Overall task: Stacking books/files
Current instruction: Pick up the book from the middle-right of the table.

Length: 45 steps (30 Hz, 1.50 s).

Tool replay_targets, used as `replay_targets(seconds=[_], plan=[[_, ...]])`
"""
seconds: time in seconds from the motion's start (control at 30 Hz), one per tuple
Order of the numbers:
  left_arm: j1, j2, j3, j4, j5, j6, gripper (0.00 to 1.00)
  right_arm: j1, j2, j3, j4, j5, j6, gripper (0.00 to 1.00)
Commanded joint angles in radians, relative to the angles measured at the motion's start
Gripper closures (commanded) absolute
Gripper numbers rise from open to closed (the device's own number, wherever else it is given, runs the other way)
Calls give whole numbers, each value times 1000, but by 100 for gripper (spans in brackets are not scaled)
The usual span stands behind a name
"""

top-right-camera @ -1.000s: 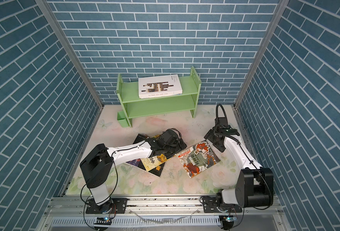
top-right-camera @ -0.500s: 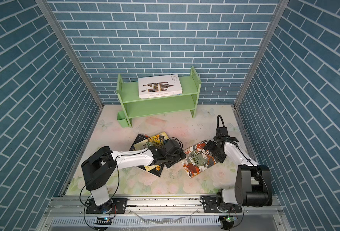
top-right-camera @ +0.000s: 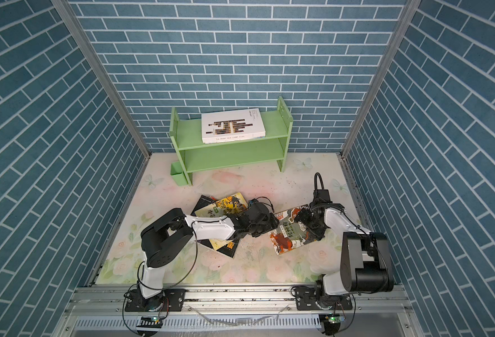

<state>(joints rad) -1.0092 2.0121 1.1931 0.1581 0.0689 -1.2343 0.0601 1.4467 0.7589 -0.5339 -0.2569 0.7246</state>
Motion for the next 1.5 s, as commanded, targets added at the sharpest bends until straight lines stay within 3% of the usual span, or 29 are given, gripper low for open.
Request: replay_targets(seconds=[0.0, 0.17, 0.4, 0.6, 0.83, 1.0, 1.13, 1.23, 1.37, 1.47], plan=[[-4, 6, 5, 143, 6, 17, 35, -2, 44, -4, 21, -28, -14, 11], [-4, 11, 1, 238, 22, 46, 48, -3, 65, -2, 35, -44, -11, 12], [-4, 31, 33, 213, 57, 73, 53, -5, 78, -2, 42, -54, -5, 12], [-3, -11, 11, 114, 4, 94, 73, -10, 43, 21, 15, -69, 1, 13], [1, -38, 114, -48, -20, 120, 92, -29, -141, 78, -42, -128, 67, 9], [32, -19, 269, -149, 11, 75, 96, -54, -290, 73, -43, -215, 169, 3], [62, 10, 435, -290, 17, 38, 97, -61, -405, -25, 47, -289, 305, 3], [80, 32, 531, -379, 23, 19, 97, -64, -504, -89, 68, -277, 384, 2], [107, 54, 553, -364, 88, -45, 97, -66, -600, -167, 127, -245, 468, 1], [115, 60, 545, -345, 114, -76, 97, -66, -592, -270, 335, -266, 594, 2]])
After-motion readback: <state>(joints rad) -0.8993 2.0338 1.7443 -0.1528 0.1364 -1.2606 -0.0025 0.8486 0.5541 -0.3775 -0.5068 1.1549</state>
